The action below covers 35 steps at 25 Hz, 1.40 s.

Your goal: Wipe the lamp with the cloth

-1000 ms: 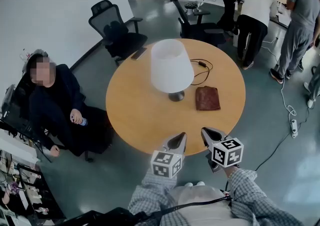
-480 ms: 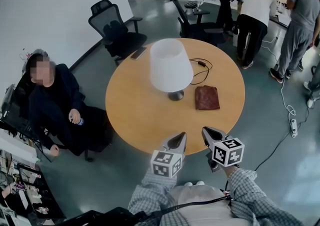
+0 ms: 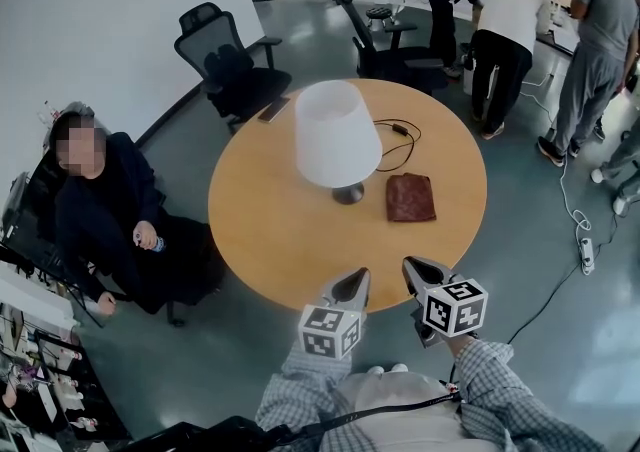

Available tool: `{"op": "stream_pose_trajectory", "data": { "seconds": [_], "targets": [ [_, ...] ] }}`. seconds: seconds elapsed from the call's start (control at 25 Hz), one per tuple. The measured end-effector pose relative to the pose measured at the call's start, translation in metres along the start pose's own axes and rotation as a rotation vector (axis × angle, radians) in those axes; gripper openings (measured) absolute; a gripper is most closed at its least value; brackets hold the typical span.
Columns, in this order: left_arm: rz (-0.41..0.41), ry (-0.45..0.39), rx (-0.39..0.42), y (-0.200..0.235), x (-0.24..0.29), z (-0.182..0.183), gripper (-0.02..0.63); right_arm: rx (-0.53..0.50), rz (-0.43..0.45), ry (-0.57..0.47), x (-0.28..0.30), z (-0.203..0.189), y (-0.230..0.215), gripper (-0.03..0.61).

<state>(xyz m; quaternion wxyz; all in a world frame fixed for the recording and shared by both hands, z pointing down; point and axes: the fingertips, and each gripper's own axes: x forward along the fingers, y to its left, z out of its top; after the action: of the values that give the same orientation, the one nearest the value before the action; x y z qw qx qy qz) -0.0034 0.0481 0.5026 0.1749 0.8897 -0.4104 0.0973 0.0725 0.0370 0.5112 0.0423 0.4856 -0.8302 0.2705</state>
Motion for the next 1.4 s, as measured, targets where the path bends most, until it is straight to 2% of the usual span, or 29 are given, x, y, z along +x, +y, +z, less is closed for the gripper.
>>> {"op": "stream_pose_trajectory", "data": {
  "seconds": [0.4, 0.72, 0.96, 1.2, 1.24, 1.4],
  "targets": [
    [0.088, -0.052, -0.019, 0.003, -0.018, 0.005, -0.003, 0.010, -0.013, -0.012, -0.026, 0.003, -0.021, 0.002],
    [0.098, -0.078, -0.037, 0.007, -0.017, 0.001, -0.002, 0.007, -0.009, 0.017, -0.030, -0.012, -0.028, 0.002],
    [0.109, -0.099, -0.053, 0.043, 0.001, 0.015, -0.002, -0.001, -0.006, 0.019, -0.003, 0.002, -0.035, 0.002],
    [0.037, -0.084, -0.069, 0.085, 0.024, 0.032, -0.001, -0.003, 0.000, 0.013, 0.046, 0.023, -0.036, 0.002],
    [0.021, -0.081, -0.076, 0.094, 0.028, 0.036, 0.057, -0.009, 0.002, 0.014, 0.056, 0.028, -0.034, 0.002],
    [-0.072, -0.064, -0.116, 0.115, 0.044, 0.042, 0.148, -0.008, -0.008, 0.020, 0.086, 0.039, -0.033, 0.002]
  ]
}}
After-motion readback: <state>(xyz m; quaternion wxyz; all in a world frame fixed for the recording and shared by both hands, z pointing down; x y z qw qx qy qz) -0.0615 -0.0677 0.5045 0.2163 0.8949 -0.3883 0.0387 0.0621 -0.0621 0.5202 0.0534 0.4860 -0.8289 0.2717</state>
